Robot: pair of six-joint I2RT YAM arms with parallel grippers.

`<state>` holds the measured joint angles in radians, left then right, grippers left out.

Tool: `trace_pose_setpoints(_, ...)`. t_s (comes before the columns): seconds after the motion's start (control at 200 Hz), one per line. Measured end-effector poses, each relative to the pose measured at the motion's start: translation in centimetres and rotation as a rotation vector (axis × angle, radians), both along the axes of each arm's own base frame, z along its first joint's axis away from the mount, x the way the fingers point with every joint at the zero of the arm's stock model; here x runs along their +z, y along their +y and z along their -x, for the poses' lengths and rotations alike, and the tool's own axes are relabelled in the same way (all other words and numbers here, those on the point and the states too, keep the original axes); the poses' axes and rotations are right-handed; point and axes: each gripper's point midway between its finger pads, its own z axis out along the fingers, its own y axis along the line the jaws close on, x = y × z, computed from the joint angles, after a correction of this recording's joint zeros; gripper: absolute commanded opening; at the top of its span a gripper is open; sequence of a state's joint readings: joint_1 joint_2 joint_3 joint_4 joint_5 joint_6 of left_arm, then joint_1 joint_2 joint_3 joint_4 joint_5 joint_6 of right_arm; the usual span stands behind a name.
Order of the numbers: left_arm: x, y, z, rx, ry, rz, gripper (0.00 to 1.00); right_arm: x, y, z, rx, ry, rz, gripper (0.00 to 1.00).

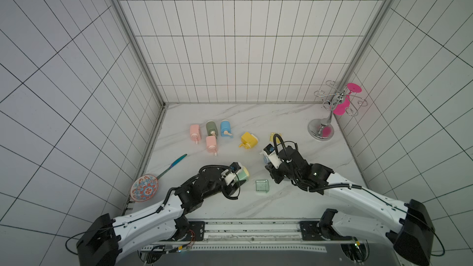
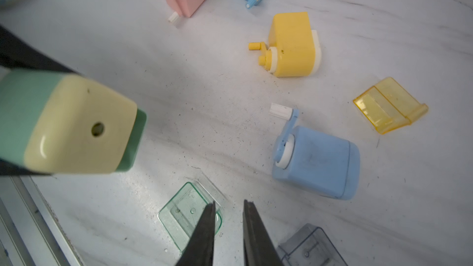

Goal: Put the tray back into the pencil sharpener
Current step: Place the container at the center of the board.

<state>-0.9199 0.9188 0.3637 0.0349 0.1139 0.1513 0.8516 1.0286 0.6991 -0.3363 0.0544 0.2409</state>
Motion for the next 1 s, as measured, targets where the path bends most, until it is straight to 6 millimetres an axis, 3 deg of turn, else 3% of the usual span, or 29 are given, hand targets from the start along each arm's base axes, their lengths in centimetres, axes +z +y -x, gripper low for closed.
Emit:
trace_pose_setpoints(0.18, -1.2, -1.4, 0.8, -0.092, -0.01, -0.077, 0.0, -3.1, -1.9, 1.9, -0.225, 0.196, -0.149, 0.27)
trace_pose_setpoints(0.355, -2.4, -2.1, 1.1, -0.149, -0.011, -0.138, 0.0, -6.0, -2.0, 3.2, -0.318, 0.346, -0.195, 0.3)
trace_pose_setpoints(0.795, -5.3, -4.2, 1.7, -0.233, 0.032, -0.282, 0.0, -10.2, -0.4, 3.7, -0.375, 0.514, -0.193, 0.29)
trace_pose_setpoints(1.0, -5.0, -4.6, 1.6, -0.227, 0.032, -0.282, 0.0, -11.0, -0.5, 3.8, -0.384, 0.53, -0.174, 0.24)
